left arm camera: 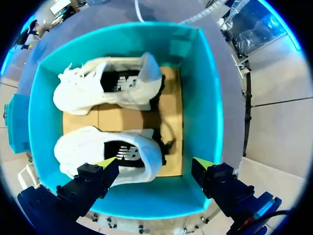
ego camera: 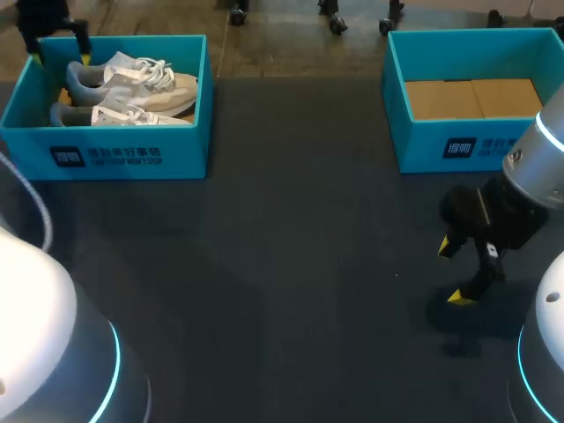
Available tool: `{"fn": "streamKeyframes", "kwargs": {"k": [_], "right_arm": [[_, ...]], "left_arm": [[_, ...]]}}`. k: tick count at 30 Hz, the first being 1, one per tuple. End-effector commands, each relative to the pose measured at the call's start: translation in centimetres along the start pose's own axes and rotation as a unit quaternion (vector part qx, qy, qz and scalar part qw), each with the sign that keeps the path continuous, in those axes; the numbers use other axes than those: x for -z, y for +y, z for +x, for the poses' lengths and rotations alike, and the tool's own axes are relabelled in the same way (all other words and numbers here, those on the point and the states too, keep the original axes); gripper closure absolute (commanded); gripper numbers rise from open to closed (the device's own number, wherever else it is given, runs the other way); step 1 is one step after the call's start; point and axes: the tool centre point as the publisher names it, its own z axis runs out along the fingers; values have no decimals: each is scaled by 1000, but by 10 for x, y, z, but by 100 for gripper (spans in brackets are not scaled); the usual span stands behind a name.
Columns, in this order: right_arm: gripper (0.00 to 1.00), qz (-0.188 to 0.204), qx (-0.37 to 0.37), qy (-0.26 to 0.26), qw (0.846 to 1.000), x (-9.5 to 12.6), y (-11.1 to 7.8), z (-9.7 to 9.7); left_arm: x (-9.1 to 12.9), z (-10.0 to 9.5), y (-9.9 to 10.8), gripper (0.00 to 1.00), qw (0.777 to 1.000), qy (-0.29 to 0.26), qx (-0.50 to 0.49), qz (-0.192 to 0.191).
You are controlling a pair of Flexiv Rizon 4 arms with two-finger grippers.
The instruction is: Take the shoe out of the shoebox, open the shoe tongue, remove and reinsert the insole, then place the shoe into the shoebox
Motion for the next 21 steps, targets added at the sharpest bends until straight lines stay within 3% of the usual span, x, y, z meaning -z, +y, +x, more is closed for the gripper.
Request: {"fn": "streamKeyframes", "kwargs": {"k": [1, 17, 21], "right_arm": [[0, 1, 0, -1, 1000, 0, 0, 1], [0, 1, 0, -1, 1000, 0, 0, 1], [0, 1, 0, -1, 1000, 0, 0, 1]], "left_arm": [[27, 6, -50, 0, 999, -5, -32, -14], [33, 9, -52, 0, 999, 4, -43, -13], [40, 7, -77, 0, 998, 12, -60, -15]]}}
